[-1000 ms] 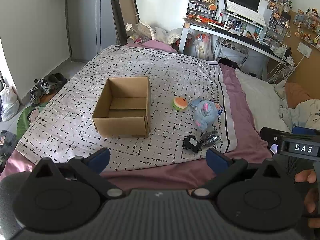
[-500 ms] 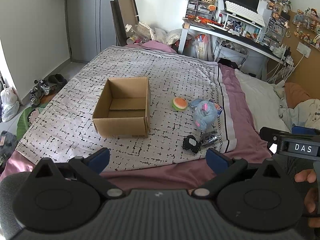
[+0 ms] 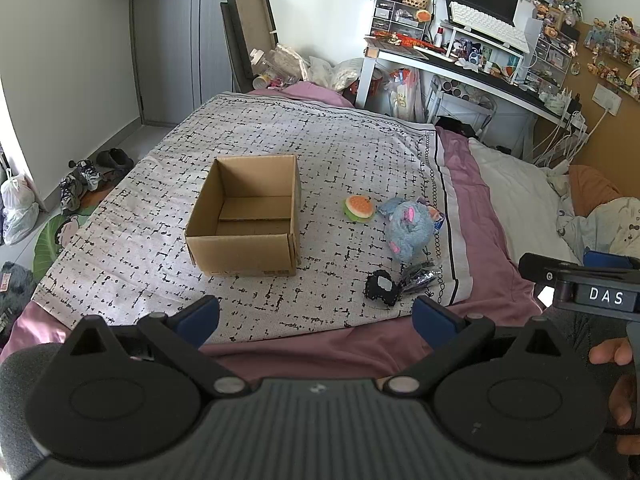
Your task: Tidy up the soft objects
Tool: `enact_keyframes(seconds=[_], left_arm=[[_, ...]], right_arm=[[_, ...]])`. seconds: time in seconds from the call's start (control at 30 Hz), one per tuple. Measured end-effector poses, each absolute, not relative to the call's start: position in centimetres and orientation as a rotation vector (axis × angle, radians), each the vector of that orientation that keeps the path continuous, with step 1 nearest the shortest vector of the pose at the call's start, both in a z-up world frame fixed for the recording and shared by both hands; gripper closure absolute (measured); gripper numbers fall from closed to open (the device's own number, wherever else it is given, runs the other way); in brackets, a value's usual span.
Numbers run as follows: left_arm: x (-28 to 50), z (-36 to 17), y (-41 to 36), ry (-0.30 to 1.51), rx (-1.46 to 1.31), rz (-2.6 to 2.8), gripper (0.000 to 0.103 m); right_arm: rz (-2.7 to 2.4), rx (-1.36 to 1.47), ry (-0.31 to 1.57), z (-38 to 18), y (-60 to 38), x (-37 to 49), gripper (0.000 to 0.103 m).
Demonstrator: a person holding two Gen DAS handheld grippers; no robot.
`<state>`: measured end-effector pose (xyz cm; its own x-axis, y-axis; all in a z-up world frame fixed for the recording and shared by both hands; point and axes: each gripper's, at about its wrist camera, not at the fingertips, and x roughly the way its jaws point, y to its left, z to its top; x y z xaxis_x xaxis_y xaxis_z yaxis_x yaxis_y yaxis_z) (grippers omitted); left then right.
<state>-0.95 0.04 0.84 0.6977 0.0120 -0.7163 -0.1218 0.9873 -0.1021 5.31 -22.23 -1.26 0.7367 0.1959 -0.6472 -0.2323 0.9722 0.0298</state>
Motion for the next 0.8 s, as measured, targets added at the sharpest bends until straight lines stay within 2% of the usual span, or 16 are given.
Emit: enact_keyframes(seconds=[0.8], left_arm=[[0.0, -0.2, 0.0, 0.803, -0.157, 0.074, 0.001]], right_arm=[[0.256, -0.050, 0.704, -1.9, -21.7, 6.0, 0.000]])
